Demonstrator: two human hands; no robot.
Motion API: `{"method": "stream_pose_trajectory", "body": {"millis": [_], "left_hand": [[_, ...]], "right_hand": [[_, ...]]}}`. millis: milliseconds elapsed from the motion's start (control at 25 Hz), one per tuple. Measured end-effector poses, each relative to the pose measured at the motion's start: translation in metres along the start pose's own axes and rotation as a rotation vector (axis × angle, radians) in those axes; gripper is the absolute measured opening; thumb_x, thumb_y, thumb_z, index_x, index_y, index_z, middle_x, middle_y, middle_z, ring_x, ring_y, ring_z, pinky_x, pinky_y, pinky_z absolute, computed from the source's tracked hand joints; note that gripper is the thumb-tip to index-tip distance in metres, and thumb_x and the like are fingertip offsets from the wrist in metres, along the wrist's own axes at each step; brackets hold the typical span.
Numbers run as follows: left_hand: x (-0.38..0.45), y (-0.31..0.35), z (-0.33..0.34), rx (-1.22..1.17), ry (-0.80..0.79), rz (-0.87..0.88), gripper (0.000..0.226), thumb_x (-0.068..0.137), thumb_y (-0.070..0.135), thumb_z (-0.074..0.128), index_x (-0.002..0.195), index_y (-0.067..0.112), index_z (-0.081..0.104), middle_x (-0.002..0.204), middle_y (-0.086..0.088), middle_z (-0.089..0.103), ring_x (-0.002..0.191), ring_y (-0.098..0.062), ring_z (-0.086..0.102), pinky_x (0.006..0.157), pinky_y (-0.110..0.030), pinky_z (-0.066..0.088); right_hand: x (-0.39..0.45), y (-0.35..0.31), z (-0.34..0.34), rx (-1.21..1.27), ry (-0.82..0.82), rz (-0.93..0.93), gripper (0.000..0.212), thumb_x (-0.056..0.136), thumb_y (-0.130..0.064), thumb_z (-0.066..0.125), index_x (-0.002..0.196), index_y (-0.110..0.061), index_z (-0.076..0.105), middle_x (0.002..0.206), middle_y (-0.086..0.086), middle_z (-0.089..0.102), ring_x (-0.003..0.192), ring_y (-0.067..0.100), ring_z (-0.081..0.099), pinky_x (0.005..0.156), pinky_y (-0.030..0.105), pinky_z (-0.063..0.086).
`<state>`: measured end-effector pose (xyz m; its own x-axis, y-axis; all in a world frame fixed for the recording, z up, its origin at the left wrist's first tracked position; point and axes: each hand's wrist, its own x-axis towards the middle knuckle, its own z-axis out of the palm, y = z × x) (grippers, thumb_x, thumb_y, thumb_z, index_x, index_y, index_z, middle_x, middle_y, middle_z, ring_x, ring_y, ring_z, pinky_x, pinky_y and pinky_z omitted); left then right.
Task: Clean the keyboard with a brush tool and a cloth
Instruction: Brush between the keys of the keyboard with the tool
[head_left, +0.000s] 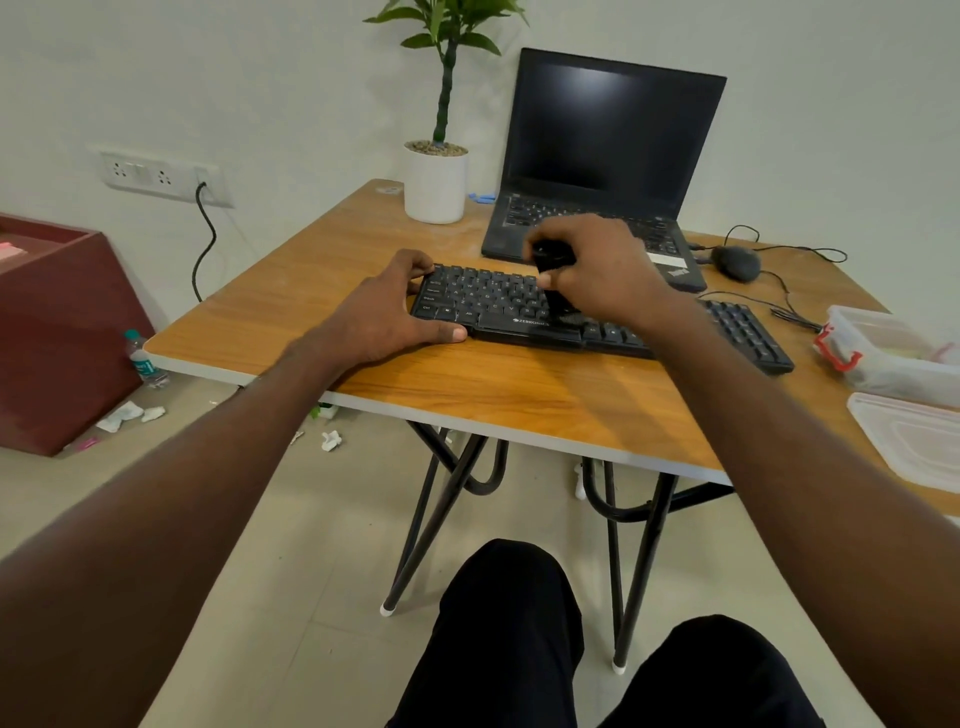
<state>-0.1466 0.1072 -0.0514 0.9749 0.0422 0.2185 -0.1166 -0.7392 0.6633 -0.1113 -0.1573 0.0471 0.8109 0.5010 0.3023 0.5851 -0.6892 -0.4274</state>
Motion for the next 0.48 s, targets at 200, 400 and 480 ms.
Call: {"method": "stream_pose_trajectory", "body": {"millis": [200, 400, 480], "left_hand": [[0.000, 0.001, 0.000, -0.003, 0.002, -0.004, 0.104, 0.067, 0.068, 0.090, 0.148, 0.030, 0.037, 0.160, 0.000, 0.047, 0.142, -0.020, 0.049, 0.120, -0.046, 0.041], [-0.001, 0.002, 0.000, -0.003, 0.003, -0.009, 0.103, 0.065, 0.068, 0.088, 0.147, 0.031, 0.037, 0.162, -0.001, 0.047, 0.143, -0.020, 0.048, 0.118, -0.041, 0.039], [-0.001, 0.003, 0.000, 0.002, 0.003, -0.007, 0.103, 0.066, 0.067, 0.088, 0.147, 0.030, 0.038, 0.162, -0.001, 0.046, 0.144, -0.020, 0.047, 0.117, -0.040, 0.038]], "right_hand": [[-0.004, 0.007, -0.002, 0.403, 0.009, 0.120, 0.025, 0.098, -0.013, 0.068, 0.118, -0.028, 0.066, 0.129, -0.001, 0.058, 0.113, 0.020, 0.062, 0.072, 0.033, 0.064], [-0.019, 0.025, -0.016, -0.045, 0.134, 0.078, 0.031, 0.096, -0.017, 0.071, 0.124, -0.030, 0.063, 0.124, -0.003, 0.062, 0.117, 0.018, 0.057, 0.091, 0.036, 0.055], [-0.026, 0.024, -0.013, 0.260, 0.078, 0.072, 0.029, 0.098, -0.013, 0.068, 0.121, -0.030, 0.063, 0.124, -0.007, 0.059, 0.118, 0.017, 0.059, 0.088, 0.039, 0.061]]}}
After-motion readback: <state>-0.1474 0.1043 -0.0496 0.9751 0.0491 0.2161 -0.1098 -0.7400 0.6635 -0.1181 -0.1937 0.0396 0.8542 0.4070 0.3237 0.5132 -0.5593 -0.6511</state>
